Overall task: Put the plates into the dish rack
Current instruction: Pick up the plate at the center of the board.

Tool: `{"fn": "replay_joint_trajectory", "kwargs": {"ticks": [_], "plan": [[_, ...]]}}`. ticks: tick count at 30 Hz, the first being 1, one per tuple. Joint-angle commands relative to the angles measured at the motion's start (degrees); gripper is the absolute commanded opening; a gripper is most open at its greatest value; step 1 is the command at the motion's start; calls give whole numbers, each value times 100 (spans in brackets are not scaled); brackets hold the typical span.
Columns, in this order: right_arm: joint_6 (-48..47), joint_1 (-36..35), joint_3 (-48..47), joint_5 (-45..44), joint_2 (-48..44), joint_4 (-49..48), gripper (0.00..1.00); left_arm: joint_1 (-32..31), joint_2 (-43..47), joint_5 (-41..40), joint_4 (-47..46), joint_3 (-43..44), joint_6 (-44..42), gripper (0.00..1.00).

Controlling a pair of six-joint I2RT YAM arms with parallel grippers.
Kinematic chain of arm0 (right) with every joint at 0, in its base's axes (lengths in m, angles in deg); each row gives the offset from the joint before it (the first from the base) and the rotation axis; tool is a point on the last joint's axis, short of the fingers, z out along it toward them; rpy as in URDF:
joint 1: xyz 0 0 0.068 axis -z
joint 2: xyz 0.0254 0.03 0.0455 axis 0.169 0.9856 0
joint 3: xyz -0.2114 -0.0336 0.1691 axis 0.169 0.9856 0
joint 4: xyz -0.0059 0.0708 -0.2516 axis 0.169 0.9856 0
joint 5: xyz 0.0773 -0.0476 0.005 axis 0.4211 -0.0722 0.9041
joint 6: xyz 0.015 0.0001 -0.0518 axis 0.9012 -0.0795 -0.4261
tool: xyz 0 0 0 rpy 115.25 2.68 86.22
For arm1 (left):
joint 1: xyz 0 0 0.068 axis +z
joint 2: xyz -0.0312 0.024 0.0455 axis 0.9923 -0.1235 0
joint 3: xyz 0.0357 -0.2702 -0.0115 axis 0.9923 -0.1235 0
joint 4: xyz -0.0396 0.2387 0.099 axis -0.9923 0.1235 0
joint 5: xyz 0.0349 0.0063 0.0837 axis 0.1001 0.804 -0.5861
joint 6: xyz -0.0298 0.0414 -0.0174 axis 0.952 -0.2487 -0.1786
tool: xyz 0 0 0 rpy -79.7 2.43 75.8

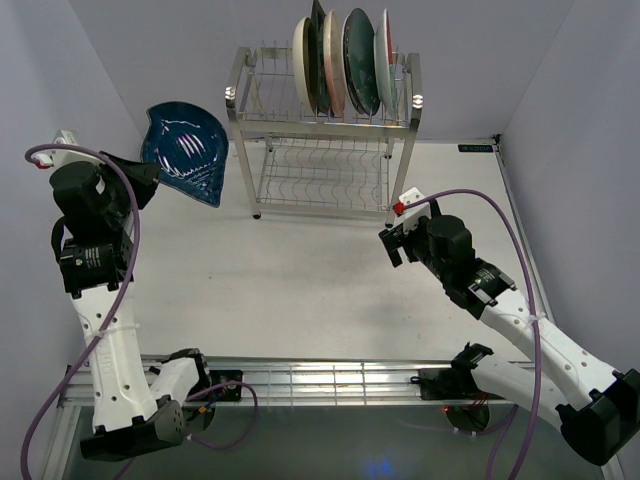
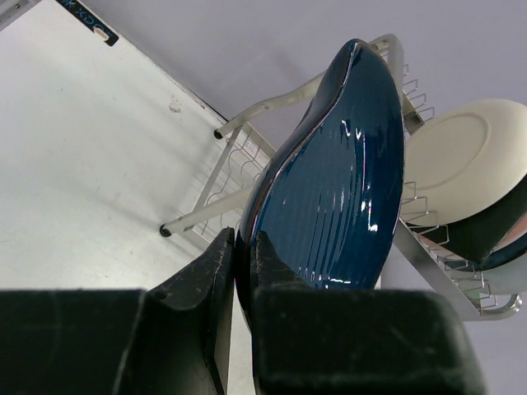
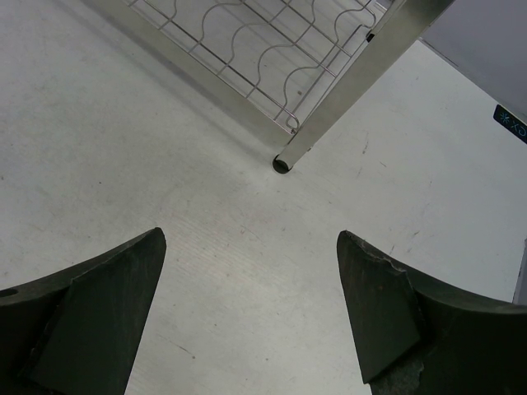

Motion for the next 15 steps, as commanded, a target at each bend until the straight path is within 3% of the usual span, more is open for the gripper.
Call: {"fn": "replay_joint_trajectory", "kwargs": {"ticks": [1, 15], "plan": [[-63, -46, -92, -63, 35, -90, 90, 10, 88, 232, -436, 518, 55, 0], [-80, -82, -101, -107, 105, -90, 90, -200, -105, 197, -14, 1028, -332, 0]]}}
